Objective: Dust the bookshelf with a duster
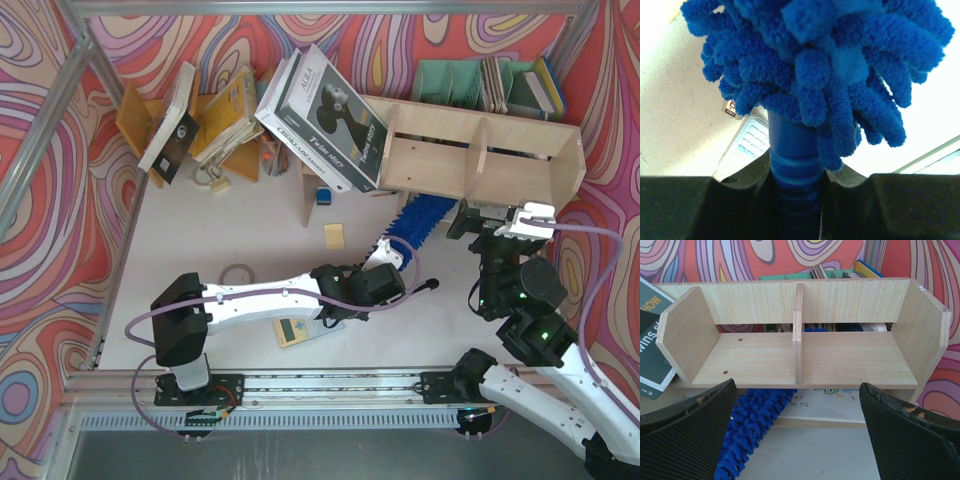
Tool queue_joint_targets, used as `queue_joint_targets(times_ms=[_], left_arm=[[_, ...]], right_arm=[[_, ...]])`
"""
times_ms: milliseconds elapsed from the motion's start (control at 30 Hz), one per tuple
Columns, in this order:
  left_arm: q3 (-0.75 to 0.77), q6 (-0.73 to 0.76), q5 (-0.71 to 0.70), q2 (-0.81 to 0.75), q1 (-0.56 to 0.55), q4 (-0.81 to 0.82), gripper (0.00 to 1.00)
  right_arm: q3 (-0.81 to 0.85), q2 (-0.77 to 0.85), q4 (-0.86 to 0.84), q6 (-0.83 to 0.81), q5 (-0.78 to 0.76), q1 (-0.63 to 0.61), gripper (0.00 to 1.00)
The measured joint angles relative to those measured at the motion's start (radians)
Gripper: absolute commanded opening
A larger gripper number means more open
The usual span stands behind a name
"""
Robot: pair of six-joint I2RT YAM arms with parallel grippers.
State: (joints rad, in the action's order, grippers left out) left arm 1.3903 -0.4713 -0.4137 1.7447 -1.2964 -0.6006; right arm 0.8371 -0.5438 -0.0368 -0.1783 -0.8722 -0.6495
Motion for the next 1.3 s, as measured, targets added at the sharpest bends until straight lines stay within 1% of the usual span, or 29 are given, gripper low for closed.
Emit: queue_joint_targets(times_ms=[167, 400, 600, 700, 867, 1300], left_arm=[[-0.041, 0.000, 0.002, -0.020, 0.000, 0.031, 0.03], [-0.090, -0.001, 0.009, -0.065, 0.000, 0.069, 0.13], [-0.107, -0.001, 0.017, -0.069, 0.000, 0.093, 0.12], [-0.111, -0.001, 0.018, -0.071, 0.000, 0.101, 0.13], [-0.123, -0.001, 0.018, -0.080, 0.000, 0.112, 0.19], [-0.226, 0.000, 0.029, -0.159, 0.000, 0.202, 0.21]], right_arm=[[-0.006, 0.001, 0.000, 0.003, 0.003, 0.000, 0.99], [-0.008, -0.002, 0.000, 0.003, 0.009, 0.000, 0.99], [-0.008, -0.011, 0.000, 0.003, 0.010, 0.000, 0.99], [-0.008, -0.013, 0.000, 0.003, 0.010, 0.000, 0.99], [-0.008, -0.013, 0.000, 0.003, 0.010, 0.000, 0.99], [-0.008, -0.013, 0.001, 0.004, 0.010, 0.000, 0.99]])
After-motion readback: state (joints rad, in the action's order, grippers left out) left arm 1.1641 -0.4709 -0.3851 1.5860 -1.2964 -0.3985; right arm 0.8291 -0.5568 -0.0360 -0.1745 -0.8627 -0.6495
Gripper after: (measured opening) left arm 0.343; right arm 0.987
